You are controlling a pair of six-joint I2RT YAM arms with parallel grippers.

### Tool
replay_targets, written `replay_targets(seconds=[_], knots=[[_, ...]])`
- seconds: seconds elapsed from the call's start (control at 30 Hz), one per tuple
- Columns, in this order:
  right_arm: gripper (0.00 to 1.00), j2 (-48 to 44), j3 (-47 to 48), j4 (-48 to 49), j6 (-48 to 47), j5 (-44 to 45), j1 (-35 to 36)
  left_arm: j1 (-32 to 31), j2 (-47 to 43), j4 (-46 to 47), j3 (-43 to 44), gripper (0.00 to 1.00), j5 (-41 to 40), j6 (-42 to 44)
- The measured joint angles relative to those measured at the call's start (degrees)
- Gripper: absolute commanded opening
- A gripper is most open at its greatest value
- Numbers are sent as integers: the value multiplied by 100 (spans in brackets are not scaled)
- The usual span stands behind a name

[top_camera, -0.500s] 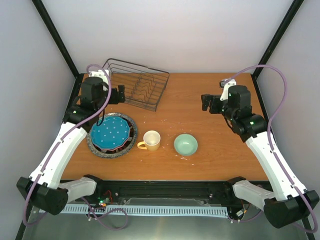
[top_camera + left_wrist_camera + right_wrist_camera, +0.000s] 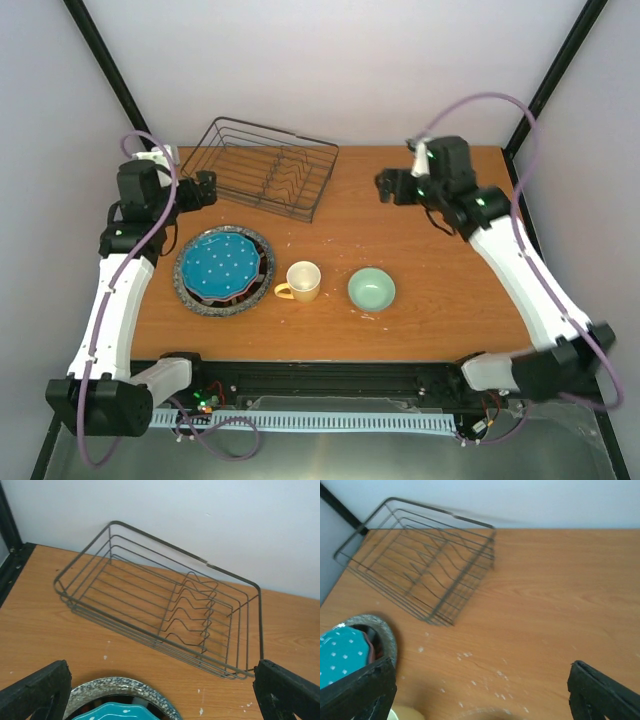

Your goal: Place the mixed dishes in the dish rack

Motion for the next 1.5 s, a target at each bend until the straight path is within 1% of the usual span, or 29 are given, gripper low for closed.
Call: replay_targets(seconds=[0.07, 0.1, 0.13, 0.17, 0.23, 0.3, 0.37, 0.4, 0.43, 0.5, 0.57, 0.67, 0.93, 1.0, 1.03, 1.13, 1.23, 1.3, 1.4, 1.5], knots=[[86, 800, 787, -136, 22, 2, 289, 297, 2, -44, 11, 100, 153, 0], [82, 1174, 1165, -256, 76, -52, 385, 367, 22, -140, 70, 100, 221, 2], [76, 1517, 1526, -411, 146, -122, 450, 387, 48, -201, 136, 100, 254, 2], [71, 1961, 2061, -640, 271, -225, 498, 391, 109, -330, 260, 100, 269, 4], [61, 3086, 3560, -1088, 603, -389, 531, 391, 214, -503, 496, 100, 260, 4], [55, 3952, 4739, -1429, 813, -505, 535, 391, 210, -564, 525, 100, 251, 4], [52, 4789, 5884, -1794, 1091, -695, 531, 393, 181, -671, 509, 100, 219, 4], [53, 5136, 6293, -1965, 1228, -791, 533, 393, 170, -713, 485, 100, 190, 4], [54, 5377, 6496, -2085, 1327, -863, 553, 393, 162, -761, 452, 100, 138, 7], [51, 5639, 6485, -2299, 1528, -874, 632, 393, 160, -831, 387, 100, 17, 9], [48, 5718, 6155, -2398, 1690, -876, 741, 393, 162, -898, 310, 100, -125, 26], [48, 5777, 5578, -2494, 1974, -852, 927, 393, 179, -973, 208, 100, -352, 63], [46, 6240, 5604, -2339, 2625, -621, 1276, 393, 234, -1078, 149, 100, -726, 225], [37, 6343, 5678, -2258, 2780, -522, 1303, 393, 186, -1071, 103, 100, -780, 267], [36, 6391, 5742, -2243, 2859, -457, 1305, 393, 155, -1075, 76, 100, -804, 289], [36, 6500, 5884, -2173, 3064, -190, 1305, 393, 63, -1073, 11, 100, -866, 376], [39, 6546, 5991, -2100, 3226, 85, 1300, 393, -2, -1073, -15, 100, -870, 437], [42, 6618, 6122, -2074, 3309, 162, 1300, 393, -24, -1071, -13, 100, -855, 474], [41, 6819, 6376, -1996, 3386, 177, 1300, 393, -37, -1069, -13, 100, -852, 507], [41, 7010, 6408, -1991, 3456, 153, 1303, 393, -39, -1064, -15, 100, -855, 531]])
